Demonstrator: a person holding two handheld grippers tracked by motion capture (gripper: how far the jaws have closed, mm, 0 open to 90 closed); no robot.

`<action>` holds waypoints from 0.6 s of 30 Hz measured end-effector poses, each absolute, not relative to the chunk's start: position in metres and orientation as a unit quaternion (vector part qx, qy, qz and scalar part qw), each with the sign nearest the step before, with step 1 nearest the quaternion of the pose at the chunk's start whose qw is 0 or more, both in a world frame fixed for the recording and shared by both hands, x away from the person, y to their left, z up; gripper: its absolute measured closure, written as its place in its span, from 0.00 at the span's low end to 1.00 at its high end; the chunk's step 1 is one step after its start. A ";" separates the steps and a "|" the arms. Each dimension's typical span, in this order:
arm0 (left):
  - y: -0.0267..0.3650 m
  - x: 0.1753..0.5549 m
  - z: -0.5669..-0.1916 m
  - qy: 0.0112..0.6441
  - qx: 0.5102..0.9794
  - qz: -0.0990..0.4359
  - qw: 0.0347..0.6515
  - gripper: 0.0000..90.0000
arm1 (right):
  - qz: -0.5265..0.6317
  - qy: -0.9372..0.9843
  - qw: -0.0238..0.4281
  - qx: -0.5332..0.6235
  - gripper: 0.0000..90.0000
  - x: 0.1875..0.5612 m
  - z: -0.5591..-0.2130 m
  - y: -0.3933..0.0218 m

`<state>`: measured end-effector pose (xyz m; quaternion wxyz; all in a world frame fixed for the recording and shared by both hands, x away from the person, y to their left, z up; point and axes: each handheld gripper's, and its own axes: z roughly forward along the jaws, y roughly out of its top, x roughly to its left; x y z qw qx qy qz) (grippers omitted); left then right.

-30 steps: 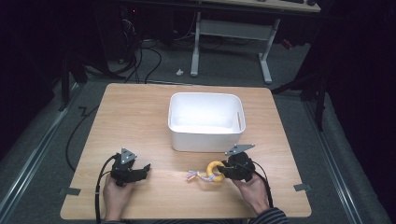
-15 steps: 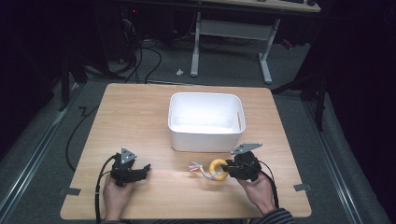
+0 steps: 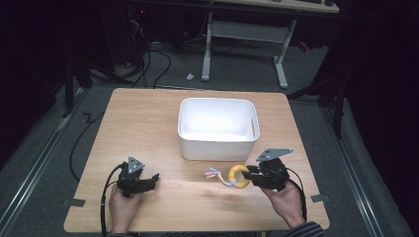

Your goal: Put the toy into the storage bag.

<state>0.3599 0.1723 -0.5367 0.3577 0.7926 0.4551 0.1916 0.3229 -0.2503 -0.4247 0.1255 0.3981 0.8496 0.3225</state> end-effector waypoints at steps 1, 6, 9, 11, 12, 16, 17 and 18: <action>0.172 0.360 -0.537 0.455 0.793 0.192 0.358 0.26 | 0.323 0.850 0.125 0.398 0.77 0.323 -0.425 -0.250; 0.172 0.360 -0.537 0.455 0.792 0.193 0.357 0.26 | 0.332 0.847 0.135 0.393 0.77 0.320 -0.415 -0.257; 0.172 0.360 -0.537 0.455 0.792 0.193 0.358 0.26 | 0.339 0.845 0.136 0.391 0.77 0.320 -0.409 -0.259; 0.172 0.360 -0.537 0.455 0.792 0.193 0.357 0.26 | 0.341 0.844 0.136 0.391 0.77 0.320 -0.408 -0.260; 0.172 0.360 -0.537 0.455 0.793 0.193 0.357 0.26 | 0.345 0.844 0.135 0.388 0.77 0.321 -0.403 -0.261; 0.172 0.360 -0.537 0.455 0.792 0.193 0.357 0.26 | 0.351 0.843 0.132 0.385 0.77 0.322 -0.393 -0.263; 0.172 0.360 -0.537 0.455 0.792 0.193 0.357 0.26 | 0.351 0.843 0.132 0.385 0.77 0.322 -0.393 -0.263; 0.172 0.360 -0.537 0.456 0.792 0.193 0.357 0.26 | 0.355 0.842 0.130 0.385 0.77 0.324 -0.388 -0.264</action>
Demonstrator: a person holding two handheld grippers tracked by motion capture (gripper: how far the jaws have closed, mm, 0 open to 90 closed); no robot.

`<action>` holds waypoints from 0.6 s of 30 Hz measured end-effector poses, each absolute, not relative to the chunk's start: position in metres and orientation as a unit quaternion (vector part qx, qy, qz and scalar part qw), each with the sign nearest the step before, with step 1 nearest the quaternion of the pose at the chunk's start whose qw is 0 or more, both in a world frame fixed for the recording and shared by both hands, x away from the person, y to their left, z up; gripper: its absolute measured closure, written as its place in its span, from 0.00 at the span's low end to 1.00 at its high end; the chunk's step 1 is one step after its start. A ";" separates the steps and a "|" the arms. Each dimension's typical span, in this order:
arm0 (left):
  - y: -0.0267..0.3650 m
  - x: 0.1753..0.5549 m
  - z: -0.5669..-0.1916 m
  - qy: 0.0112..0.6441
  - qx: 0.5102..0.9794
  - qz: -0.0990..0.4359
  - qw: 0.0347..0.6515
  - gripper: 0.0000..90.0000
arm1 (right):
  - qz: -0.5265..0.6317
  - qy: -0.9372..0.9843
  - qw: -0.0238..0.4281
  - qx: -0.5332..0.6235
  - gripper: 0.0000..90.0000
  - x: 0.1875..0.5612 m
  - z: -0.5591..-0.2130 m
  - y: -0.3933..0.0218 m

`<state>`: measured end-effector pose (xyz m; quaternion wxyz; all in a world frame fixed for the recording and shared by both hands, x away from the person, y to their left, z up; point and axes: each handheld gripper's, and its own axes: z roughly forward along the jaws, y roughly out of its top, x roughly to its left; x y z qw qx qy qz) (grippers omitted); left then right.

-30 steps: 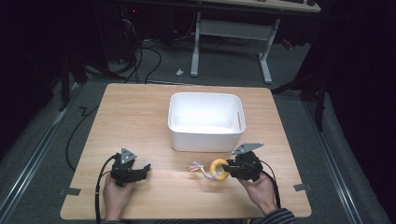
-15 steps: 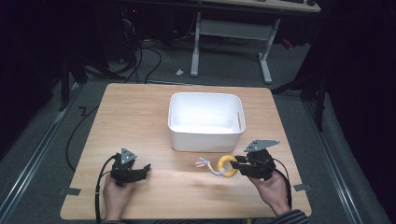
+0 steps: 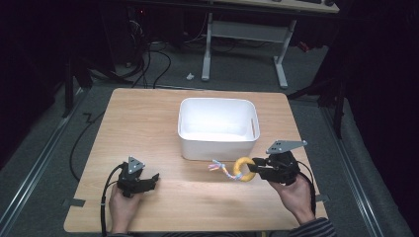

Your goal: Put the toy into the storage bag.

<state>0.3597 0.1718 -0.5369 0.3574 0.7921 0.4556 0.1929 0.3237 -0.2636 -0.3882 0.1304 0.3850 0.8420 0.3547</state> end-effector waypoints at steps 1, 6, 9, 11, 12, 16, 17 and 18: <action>0.172 0.360 -0.537 0.455 0.793 0.193 0.357 0.26 | 0.356 0.842 0.130 0.384 0.77 0.324 -0.386 -0.264; 0.172 0.360 -0.537 0.455 0.793 0.193 0.357 0.26 | 0.362 0.840 0.132 0.382 0.77 0.327 -0.378 -0.264; 0.172 0.360 -0.537 0.455 0.793 0.193 0.357 0.26 | 0.366 0.839 0.131 0.381 0.77 0.331 -0.374 -0.263; 0.172 0.360 -0.537 0.455 0.793 0.193 0.357 0.26 | 0.368 0.840 0.128 0.378 0.77 0.336 -0.369 -0.260; 0.172 0.360 -0.537 0.455 0.793 0.193 0.357 0.26 | 0.368 0.840 0.128 0.377 0.77 0.338 -0.369 -0.260; 0.172 0.360 -0.537 0.455 0.793 0.193 0.357 0.26 | 0.368 0.840 0.124 0.379 0.77 0.344 -0.366 -0.258; 0.172 0.360 -0.537 0.455 0.793 0.193 0.357 0.26 | 0.369 0.839 0.122 0.381 0.77 0.347 -0.364 -0.258; 0.172 0.360 -0.537 0.455 0.793 0.193 0.357 0.26 | 0.374 0.837 0.122 0.380 0.77 0.351 -0.362 -0.257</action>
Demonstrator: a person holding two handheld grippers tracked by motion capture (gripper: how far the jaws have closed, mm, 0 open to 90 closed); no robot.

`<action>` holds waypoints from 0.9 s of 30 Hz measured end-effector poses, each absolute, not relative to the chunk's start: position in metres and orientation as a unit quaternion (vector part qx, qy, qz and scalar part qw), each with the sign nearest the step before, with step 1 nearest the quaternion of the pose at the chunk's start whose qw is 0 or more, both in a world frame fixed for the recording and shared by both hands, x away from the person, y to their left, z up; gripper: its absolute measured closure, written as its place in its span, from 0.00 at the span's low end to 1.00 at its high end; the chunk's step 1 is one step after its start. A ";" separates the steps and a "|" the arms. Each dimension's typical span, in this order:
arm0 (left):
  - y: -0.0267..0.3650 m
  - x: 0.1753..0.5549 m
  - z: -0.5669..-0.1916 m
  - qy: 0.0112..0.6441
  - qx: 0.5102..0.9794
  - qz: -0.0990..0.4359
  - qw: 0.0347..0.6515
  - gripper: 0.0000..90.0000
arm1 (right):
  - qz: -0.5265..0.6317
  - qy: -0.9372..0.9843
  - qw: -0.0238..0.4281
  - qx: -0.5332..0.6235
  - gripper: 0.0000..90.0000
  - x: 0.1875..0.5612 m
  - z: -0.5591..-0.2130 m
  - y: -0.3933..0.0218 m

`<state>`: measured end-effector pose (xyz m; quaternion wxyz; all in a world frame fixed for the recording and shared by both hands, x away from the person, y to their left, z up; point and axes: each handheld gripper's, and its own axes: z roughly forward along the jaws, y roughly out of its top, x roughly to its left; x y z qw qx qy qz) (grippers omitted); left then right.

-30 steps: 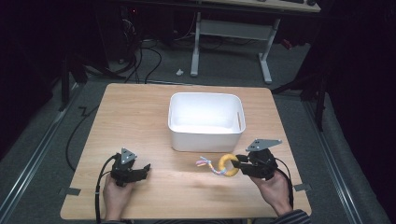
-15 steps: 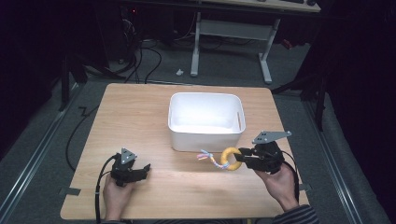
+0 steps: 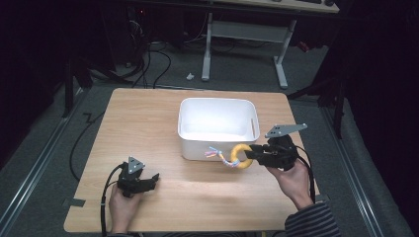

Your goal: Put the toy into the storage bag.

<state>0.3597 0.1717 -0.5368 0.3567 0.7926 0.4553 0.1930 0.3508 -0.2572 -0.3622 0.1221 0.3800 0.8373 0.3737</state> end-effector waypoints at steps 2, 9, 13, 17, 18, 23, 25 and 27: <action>0.172 0.360 -0.537 0.455 0.793 0.193 0.357 0.26 | 0.376 0.836 0.120 0.381 0.77 0.355 -0.361 -0.257; 0.172 0.360 -0.537 0.455 0.793 0.193 0.357 0.26 | 0.375 0.835 0.121 0.385 0.77 0.366 -0.357 -0.254; 0.172 0.360 -0.537 0.455 0.792 0.193 0.357 0.26 | 0.379 0.832 0.118 0.388 0.77 0.374 -0.353 -0.252; 0.172 0.360 -0.537 0.455 0.792 0.193 0.357 0.26 | 0.382 0.829 0.116 0.391 0.77 0.381 -0.349 -0.250; 0.172 0.360 -0.537 0.456 0.792 0.193 0.357 0.26 | 0.383 0.829 0.117 0.390 0.77 0.382 -0.348 -0.250; 0.172 0.360 -0.537 0.455 0.792 0.193 0.357 0.26 | 0.383 0.827 0.120 0.393 0.77 0.390 -0.343 -0.249; 0.172 0.360 -0.537 0.455 0.792 0.193 0.357 0.26 | 0.382 0.826 0.120 0.397 0.77 0.395 -0.341 -0.248; 0.172 0.360 -0.537 0.456 0.792 0.193 0.357 0.26 | 0.380 0.825 0.123 0.399 0.77 0.398 -0.339 -0.248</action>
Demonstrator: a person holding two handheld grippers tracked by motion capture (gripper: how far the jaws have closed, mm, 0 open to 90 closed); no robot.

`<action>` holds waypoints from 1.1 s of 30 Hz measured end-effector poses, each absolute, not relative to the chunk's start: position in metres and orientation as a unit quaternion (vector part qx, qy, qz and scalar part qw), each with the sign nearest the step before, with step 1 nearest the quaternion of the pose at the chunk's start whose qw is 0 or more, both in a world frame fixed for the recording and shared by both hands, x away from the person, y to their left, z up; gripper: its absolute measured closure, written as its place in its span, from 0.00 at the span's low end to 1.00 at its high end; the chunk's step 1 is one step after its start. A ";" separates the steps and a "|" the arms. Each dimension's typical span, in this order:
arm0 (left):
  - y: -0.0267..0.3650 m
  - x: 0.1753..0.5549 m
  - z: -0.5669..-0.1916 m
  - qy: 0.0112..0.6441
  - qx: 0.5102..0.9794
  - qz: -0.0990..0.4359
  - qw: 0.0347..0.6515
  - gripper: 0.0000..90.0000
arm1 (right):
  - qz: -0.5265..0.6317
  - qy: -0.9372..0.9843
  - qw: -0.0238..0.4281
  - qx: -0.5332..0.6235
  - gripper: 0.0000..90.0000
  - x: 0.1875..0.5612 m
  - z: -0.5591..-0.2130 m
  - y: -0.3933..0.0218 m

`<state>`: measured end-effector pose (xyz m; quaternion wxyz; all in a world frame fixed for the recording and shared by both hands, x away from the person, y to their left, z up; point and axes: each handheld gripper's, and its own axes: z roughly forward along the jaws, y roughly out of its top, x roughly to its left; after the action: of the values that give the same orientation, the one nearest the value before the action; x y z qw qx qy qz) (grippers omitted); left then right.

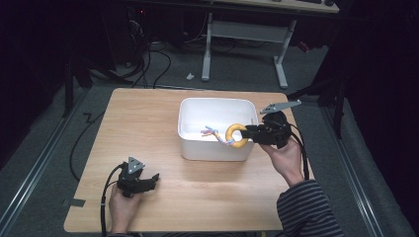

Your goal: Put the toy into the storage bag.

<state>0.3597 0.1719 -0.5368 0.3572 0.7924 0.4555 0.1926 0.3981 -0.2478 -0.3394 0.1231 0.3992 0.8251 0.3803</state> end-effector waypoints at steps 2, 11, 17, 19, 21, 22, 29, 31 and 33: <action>0.172 0.360 -0.537 0.456 0.792 0.193 0.357 0.26 | 0.381 0.824 0.125 0.400 0.77 0.402 -0.339 -0.247; 0.172 0.360 -0.537 0.456 0.792 0.193 0.357 0.26 | 0.378 0.816 0.137 0.415 0.77 0.421 -0.339 -0.244; 0.173 0.359 -0.537 0.459 0.790 0.192 0.358 0.26 | 0.366 0.816 0.131 0.428 0.77 0.438 -0.346 -0.242; 0.174 0.359 -0.537 0.463 0.786 0.189 0.362 0.26 | 0.360 0.815 0.130 0.434 0.77 0.444 -0.348 -0.241; 0.174 0.359 -0.537 0.463 0.786 0.189 0.362 0.27 | 0.358 0.815 0.126 0.438 0.77 0.449 -0.352 -0.240; 0.174 0.359 -0.537 0.463 0.786 0.189 0.362 0.27 | 0.358 0.815 0.126 0.438 0.77 0.449 -0.352 -0.240; 0.174 0.359 -0.537 0.462 0.788 0.190 0.360 0.27 | 0.345 0.815 0.123 0.449 0.77 0.462 -0.362 -0.239; 0.174 0.359 -0.537 0.462 0.787 0.191 0.361 0.27 | 0.340 0.815 0.122 0.453 0.77 0.465 -0.364 -0.239; 0.174 0.359 -0.537 0.463 0.787 0.190 0.361 0.27 | 0.337 0.813 0.122 0.458 0.77 0.468 -0.366 -0.240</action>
<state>0.3591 0.1742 -0.5367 0.3611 0.7869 0.4632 0.1896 0.4679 -0.2396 -0.3655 0.1219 0.4580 0.8134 0.3372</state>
